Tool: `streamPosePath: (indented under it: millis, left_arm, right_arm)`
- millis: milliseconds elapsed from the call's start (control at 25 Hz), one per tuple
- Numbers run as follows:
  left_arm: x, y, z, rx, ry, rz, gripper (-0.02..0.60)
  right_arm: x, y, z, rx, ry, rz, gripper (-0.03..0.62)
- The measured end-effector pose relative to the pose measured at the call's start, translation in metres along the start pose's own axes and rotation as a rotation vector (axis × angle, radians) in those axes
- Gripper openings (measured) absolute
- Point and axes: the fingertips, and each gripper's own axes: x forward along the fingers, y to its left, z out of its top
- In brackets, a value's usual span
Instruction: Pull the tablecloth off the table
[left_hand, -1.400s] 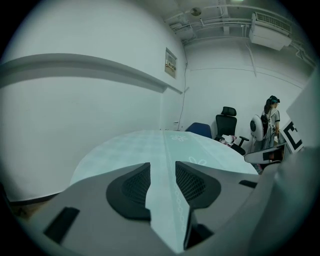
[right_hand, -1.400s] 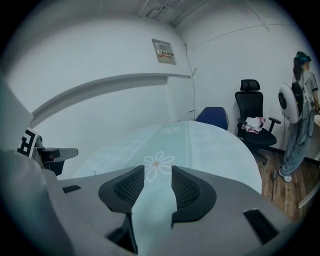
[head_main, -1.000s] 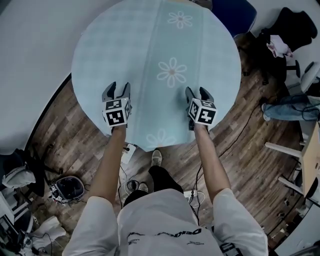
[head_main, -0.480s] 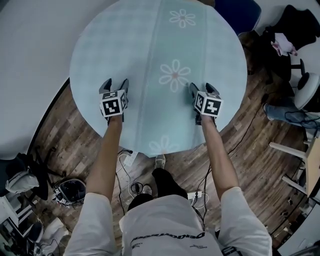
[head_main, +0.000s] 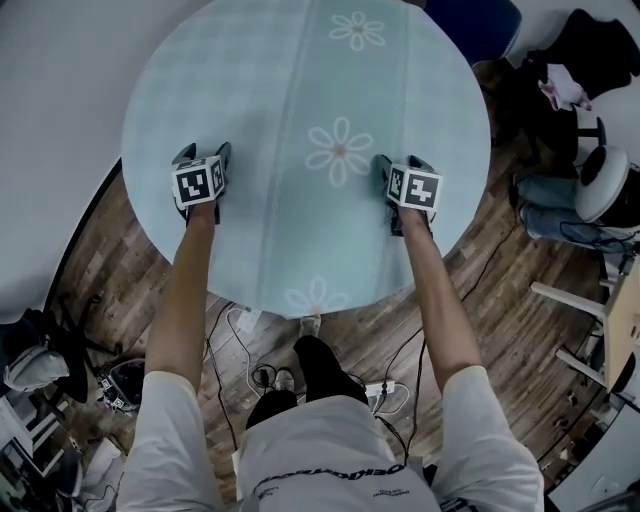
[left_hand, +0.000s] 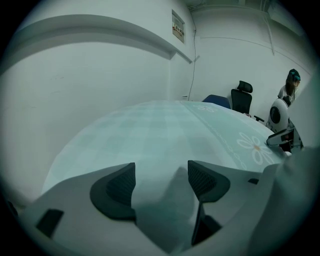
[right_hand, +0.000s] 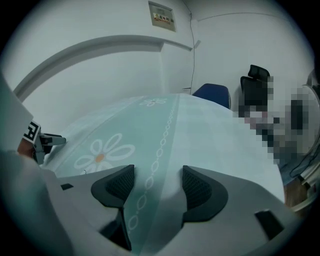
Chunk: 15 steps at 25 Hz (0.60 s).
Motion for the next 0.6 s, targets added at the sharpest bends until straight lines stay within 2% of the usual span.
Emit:
streamPosePath:
  millis: [120,400,600]
  left_arm:
    - [0.0043,0.0071,-0.0009,-0.02,0.023,0.005,0.339]
    - [0.0022,0.0087,-0.0008,-0.021,0.039,0.003,0.342]
    - [0.0033,0.0031,-0.0029,-0.013,0.047,-0.009,0.296]
  right_arm:
    - [0.0039,-0.0028,-0.0008,-0.034,-0.001,-0.027,0.299]
    - [0.0033,-0.0027,-0.0014,-0.027,0.003,-0.031,0.298]
    - [0.0026,-0.0032,-0.0021,-0.024,0.022,-0.039,0.294]
